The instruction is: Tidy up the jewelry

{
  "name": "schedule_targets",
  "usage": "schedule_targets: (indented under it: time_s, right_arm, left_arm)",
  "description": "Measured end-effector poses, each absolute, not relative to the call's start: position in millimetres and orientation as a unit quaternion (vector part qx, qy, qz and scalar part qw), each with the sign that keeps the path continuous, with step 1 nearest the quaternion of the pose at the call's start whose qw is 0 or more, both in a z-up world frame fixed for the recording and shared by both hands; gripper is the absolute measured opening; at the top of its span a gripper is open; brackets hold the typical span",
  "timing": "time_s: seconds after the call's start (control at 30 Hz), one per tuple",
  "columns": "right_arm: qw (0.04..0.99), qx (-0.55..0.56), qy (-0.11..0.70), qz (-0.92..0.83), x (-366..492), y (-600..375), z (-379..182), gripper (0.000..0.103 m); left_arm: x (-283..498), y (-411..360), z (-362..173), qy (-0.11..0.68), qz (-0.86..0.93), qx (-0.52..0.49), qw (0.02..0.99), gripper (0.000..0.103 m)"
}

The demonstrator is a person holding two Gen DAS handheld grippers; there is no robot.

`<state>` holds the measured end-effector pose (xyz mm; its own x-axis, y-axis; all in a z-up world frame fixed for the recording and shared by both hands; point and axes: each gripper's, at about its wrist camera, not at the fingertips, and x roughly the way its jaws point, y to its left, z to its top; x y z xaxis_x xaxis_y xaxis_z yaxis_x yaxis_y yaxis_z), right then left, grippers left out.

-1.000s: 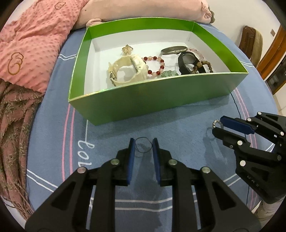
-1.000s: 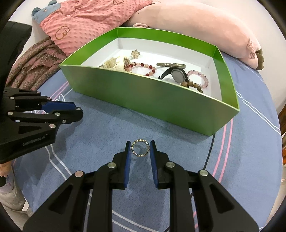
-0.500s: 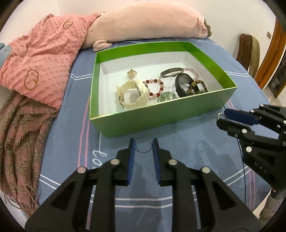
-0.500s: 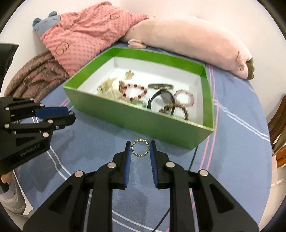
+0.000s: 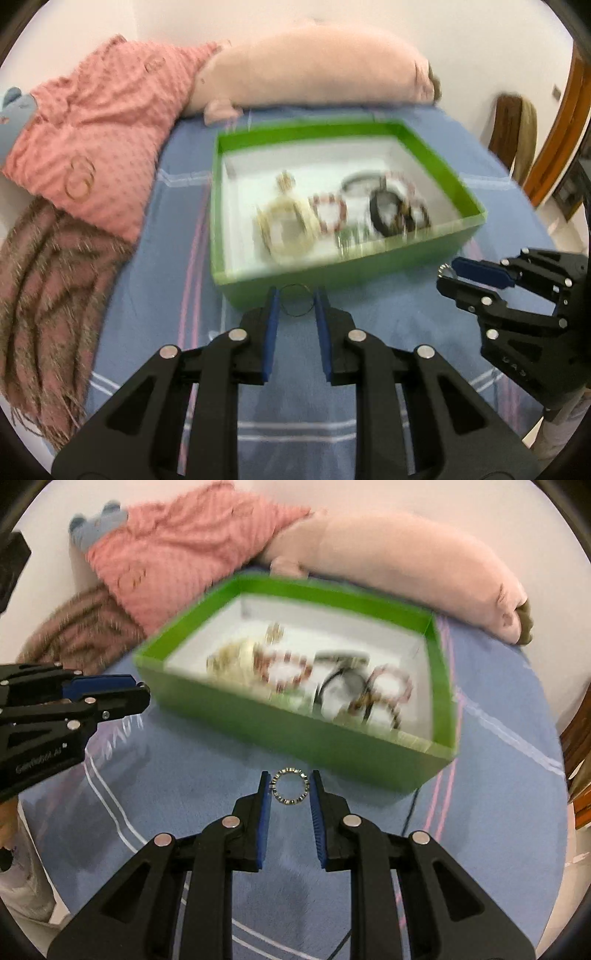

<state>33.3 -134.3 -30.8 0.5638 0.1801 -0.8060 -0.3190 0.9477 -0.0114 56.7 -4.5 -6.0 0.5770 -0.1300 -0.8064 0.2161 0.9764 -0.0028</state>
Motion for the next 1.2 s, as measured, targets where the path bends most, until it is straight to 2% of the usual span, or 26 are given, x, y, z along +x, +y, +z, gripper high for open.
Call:
schedule_targets:
  time_s: [0.13,0.27,0.5,0.8,0.97,1.03,1.07,1.13,1.2]
  right_arm:
    - [0.903,-0.054,0.404,0.132,45,-142,4,0.021]
    - [0.912,-0.014,0.391,0.125,69,-154,15,0.021]
    - [0.899,0.030,0.425,0.101,111,-171,-20,0.021]
    - [0.880,0.019,0.466,0.090,128,-170,-57,0.021]
    - [0.885,0.020,0.455,0.097,123,-168,-55,0.039]
    - [0.896,0.015,0.435,0.090,117,-168,-49,0.050]
    - [0.902,0.013,0.423,0.087,113,-168,-45,0.053]
    - [0.915,0.016,0.397,0.076,107,-169,-37,0.072]
    - [0.932,0.020,0.357,0.055,97,-173,-30,0.082]
  left_arm:
    - [82,2,11,0.433,-0.094,0.033,0.896,0.020]
    - [106,-4,7,0.429,-0.094,0.025,0.898,0.020]
    - [138,-5,-32,0.466,-0.093,0.010,0.880,0.020]
    - [137,-5,-42,0.469,-0.096,0.013,0.878,0.020]
    - [135,-2,-44,0.465,-0.095,0.008,0.880,0.020]
    - [133,-1,-44,0.458,-0.089,0.004,0.884,0.020]
    - [132,0,-44,0.454,-0.085,0.002,0.887,0.024]
    - [127,1,-42,0.438,-0.075,0.001,0.896,0.036]
    - [122,1,-37,0.418,-0.064,0.003,0.906,0.056]
